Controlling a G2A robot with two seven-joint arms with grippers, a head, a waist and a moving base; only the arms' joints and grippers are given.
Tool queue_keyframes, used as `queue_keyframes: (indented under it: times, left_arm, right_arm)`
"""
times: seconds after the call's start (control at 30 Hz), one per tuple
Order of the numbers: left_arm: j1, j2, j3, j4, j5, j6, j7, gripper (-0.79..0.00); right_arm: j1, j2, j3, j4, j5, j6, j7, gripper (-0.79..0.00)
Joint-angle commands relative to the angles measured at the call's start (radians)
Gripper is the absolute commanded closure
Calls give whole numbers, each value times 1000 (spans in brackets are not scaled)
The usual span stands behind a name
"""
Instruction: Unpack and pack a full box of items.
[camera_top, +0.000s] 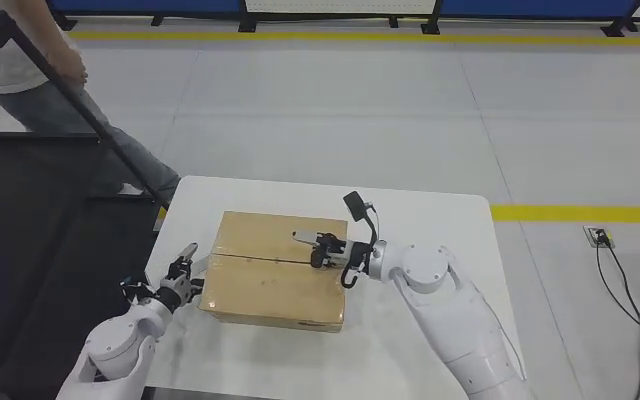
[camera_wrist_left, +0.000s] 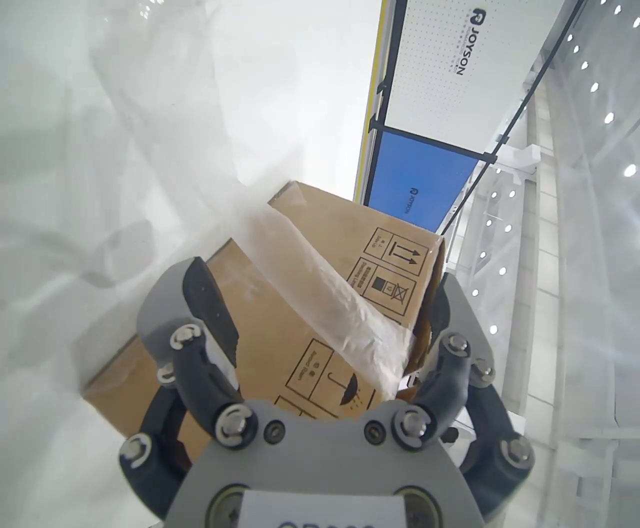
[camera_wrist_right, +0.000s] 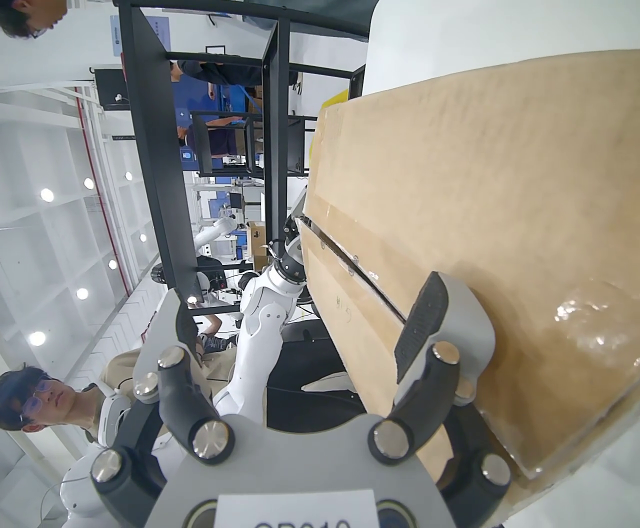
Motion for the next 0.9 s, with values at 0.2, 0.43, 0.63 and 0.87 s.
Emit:
queue_keyframes:
  times: [0.2, 0.43, 0.63, 0.87]
  left_arm:
    - [-118, -24, 67, 134, -90, -6, -3, -785]
    - [-122, -32, 56, 132, -105, -80, 62, -785]
    - [-76, -31, 22, 46, -86, -131, 122, -785]
    - [-12, -29, -19, -84, -40, -175, 180, -785]
  right_arm:
    - [-2, 4, -11, -15, -4, 13, -8, -785]
    - [-10, 9, -11, -29, -4, 22, -11, -785]
    - [-13, 12, -16, -30, 2, 19, -13, -785]
    - [-7, 15, -18, -16, 13, 13, -8, -785]
